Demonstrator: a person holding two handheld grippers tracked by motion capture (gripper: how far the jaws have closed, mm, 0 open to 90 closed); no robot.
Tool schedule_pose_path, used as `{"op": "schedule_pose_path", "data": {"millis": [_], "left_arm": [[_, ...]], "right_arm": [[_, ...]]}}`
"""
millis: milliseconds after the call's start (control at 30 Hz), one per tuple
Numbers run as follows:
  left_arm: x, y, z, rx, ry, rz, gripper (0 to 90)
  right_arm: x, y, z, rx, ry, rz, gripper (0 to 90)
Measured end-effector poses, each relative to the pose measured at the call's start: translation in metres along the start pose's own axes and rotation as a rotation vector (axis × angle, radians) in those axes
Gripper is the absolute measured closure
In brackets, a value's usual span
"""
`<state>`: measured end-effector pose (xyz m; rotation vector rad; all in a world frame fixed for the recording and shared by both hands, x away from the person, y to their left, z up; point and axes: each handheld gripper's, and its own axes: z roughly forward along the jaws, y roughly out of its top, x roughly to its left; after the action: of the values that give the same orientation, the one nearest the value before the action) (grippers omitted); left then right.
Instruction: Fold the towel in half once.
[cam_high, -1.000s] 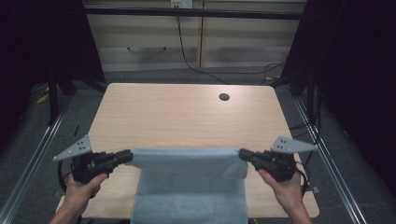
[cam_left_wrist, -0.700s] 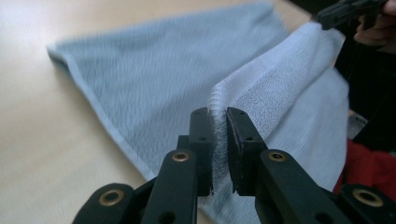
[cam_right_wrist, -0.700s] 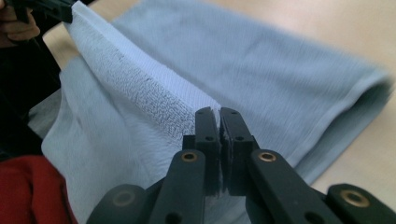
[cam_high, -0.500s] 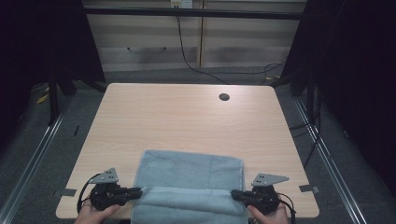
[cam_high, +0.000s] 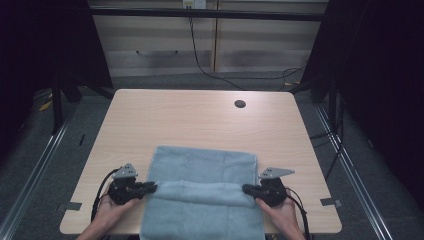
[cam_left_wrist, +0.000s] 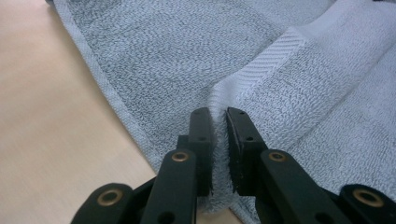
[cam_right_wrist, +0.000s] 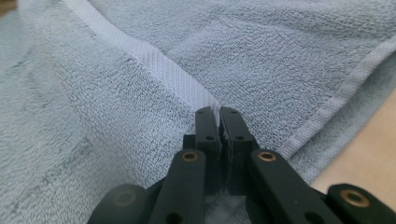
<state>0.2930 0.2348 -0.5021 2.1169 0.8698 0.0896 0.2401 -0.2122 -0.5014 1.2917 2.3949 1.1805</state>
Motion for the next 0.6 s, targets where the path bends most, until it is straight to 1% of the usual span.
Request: {"op": "schedule_pose_path", "data": {"millis": [33,100,167,200,233,267,300,333,367,400,433,533,567,600], "left_arm": [[0.006,0.005,0.003,-0.003,0.007,-0.009,81.1],[0.017,0.013,0.009,-0.001,0.018,-0.023,81.2],[0.025,0.022,0.014,0.002,0.05,-0.022,81.2],[0.027,0.026,0.018,0.003,0.079,-0.011,81.2],[0.029,0.03,0.021,0.008,0.094,-0.011,81.2],[0.032,0.034,0.024,0.006,0.103,-0.012,81.2],[0.037,0.037,0.027,-0.007,0.108,-0.022,81.3],[0.044,0.041,0.031,-0.022,0.107,-0.049,81.3],[0.048,0.043,0.033,-0.028,0.111,-0.056,81.3],[0.053,0.045,0.036,-0.044,0.119,-0.066,81.4],[0.057,0.048,0.038,-0.041,0.113,-0.08,81.4],[0.066,0.059,0.045,-0.035,0.153,-0.078,81.4],[0.069,0.062,0.047,-0.031,0.161,-0.074,81.4],[0.073,0.066,0.05,-0.034,0.174,-0.083,81.4]], "right_arm": [[-0.004,0.005,0.004,0.0,-0.013,-0.002,87.2],[-0.013,0.015,0.013,-0.002,-0.023,0.006,87.2],[-0.022,0.025,0.022,-0.004,-0.032,0.017,87.2],[-0.026,0.03,0.026,-0.002,-0.038,0.014,87.2],[-0.03,0.035,0.03,0.002,-0.04,0.014,87.1],[-0.034,0.041,0.034,0.013,-0.051,0.003,87.2],[-0.038,0.047,0.037,0.02,-0.062,-0.003,87.1],[-0.043,0.052,0.041,0.019,-0.069,0.01,87.2],[-0.051,0.057,0.047,0.004,-0.069,0.026,87.1],[-0.053,0.059,0.049,0.0,-0.068,0.038,87.1],[-0.057,0.062,0.052,-0.005,-0.072,0.041,87.2],[-0.064,0.072,0.059,0.007,-0.09,0.042,87.1],[-0.066,0.074,0.061,0.002,-0.094,0.043,87.2],[-0.068,0.076,0.063,-0.002,-0.096,0.052,87.2]]}}
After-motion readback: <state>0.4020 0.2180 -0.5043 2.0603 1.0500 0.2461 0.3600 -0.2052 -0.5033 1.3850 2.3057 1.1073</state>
